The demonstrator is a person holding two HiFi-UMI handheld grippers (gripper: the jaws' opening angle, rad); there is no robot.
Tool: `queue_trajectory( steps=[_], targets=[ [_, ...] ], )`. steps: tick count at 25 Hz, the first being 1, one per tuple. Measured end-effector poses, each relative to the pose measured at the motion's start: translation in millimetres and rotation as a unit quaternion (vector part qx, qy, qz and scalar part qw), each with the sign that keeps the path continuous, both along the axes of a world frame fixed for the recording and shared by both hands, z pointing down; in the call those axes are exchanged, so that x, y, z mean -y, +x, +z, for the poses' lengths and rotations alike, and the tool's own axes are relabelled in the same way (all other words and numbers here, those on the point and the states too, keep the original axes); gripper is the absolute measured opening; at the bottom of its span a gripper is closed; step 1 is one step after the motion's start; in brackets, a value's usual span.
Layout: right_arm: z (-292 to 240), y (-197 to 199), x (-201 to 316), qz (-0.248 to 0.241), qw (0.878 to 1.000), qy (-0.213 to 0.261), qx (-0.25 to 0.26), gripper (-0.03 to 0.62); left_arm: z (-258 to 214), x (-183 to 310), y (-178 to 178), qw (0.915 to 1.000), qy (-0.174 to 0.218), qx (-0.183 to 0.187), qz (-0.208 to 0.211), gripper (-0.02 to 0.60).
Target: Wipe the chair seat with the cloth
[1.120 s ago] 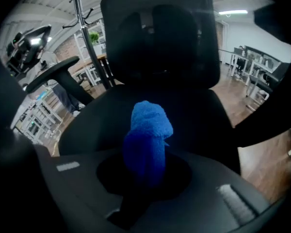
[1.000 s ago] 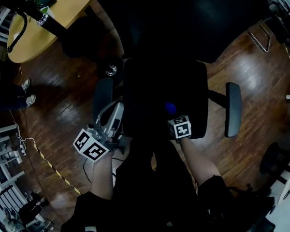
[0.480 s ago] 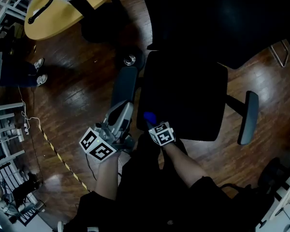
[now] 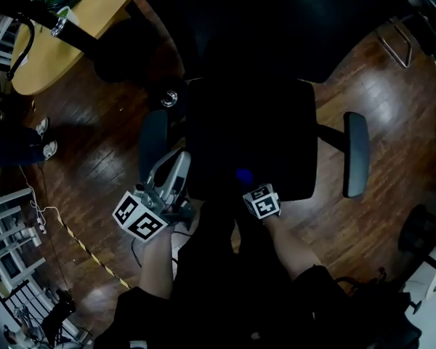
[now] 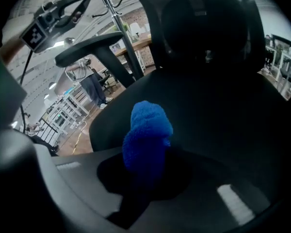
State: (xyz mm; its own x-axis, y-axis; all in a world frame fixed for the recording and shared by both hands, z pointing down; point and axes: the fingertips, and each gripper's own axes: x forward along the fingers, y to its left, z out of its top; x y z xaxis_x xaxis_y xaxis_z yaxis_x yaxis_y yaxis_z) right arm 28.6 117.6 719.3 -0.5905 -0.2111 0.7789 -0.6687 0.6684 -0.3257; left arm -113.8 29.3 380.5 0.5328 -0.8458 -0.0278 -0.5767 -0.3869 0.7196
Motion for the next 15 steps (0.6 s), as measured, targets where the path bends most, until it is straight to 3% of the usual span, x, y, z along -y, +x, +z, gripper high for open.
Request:
queue_trajectory(
  steps=[9,15],
  targets=[
    [-8.0,163.0,31.1,0.138,0.987,0.034,-0.069,0.037,8.3,25.2,58.2,0.9969,-0.002,-0.005,0.079,-0.008],
    [-17.8,205.5,41.6,0.163,0.982,0.047,-0.083,0.037,7.6,29.9,85.4,0.9945,-0.002,-0.007,0.104,-0.008]
  ],
)
